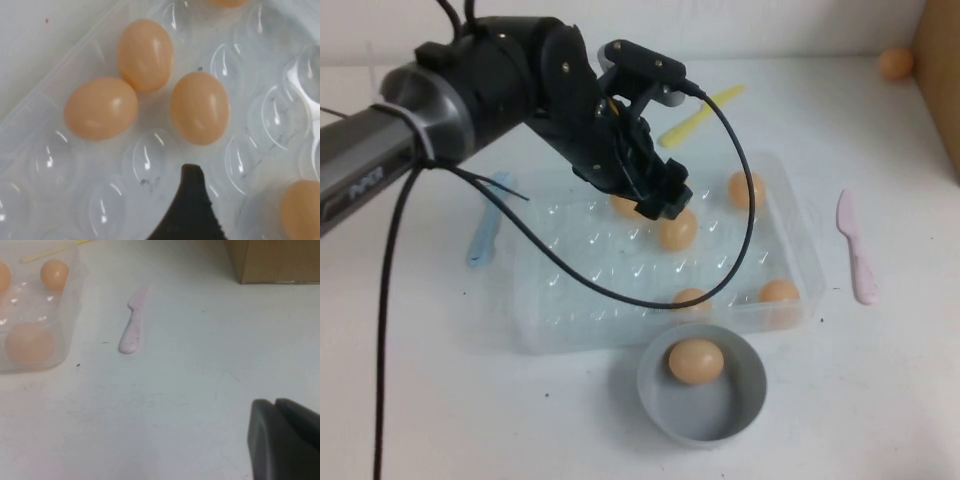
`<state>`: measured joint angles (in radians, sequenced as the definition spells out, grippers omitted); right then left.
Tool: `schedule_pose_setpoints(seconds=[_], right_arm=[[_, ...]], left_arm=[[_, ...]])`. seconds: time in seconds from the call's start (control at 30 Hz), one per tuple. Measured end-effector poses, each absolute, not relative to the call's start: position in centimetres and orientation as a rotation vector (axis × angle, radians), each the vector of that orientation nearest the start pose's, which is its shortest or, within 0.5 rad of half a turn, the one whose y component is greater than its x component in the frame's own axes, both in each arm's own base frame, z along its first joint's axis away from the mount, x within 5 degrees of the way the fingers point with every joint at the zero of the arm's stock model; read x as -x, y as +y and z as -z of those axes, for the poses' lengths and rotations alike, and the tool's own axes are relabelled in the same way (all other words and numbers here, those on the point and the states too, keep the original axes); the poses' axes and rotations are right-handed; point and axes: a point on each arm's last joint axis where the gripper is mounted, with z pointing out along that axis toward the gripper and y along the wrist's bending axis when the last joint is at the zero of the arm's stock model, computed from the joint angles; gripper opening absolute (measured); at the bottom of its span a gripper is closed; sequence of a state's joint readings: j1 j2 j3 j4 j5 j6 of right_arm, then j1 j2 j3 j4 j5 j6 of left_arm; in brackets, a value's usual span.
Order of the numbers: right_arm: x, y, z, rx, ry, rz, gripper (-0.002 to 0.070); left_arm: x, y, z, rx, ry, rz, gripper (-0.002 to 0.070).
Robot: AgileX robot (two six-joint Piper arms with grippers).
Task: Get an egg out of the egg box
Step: Pick up the egg from the plastic box
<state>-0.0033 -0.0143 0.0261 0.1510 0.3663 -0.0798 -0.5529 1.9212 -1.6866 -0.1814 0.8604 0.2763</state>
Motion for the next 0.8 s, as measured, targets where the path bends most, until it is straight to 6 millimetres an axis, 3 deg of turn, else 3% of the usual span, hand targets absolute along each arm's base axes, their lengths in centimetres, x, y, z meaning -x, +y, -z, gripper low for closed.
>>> schedule_pose_setpoints(seconds=[0.33,0.8], right_arm=[[-5.3,0.5,-17.3,-0.023,1.858,-0.09,-0.0017],[-5.3,0.5,-17.3,-0.023,1.858,-0.09,-0.0017]], left_arm=[[-38.6,-27.4,-23.5,-0.95,2.438,0.318,0.0514],[-40.0,-28.1,-20.3,-0.95,2.415,0.262,0.0507]])
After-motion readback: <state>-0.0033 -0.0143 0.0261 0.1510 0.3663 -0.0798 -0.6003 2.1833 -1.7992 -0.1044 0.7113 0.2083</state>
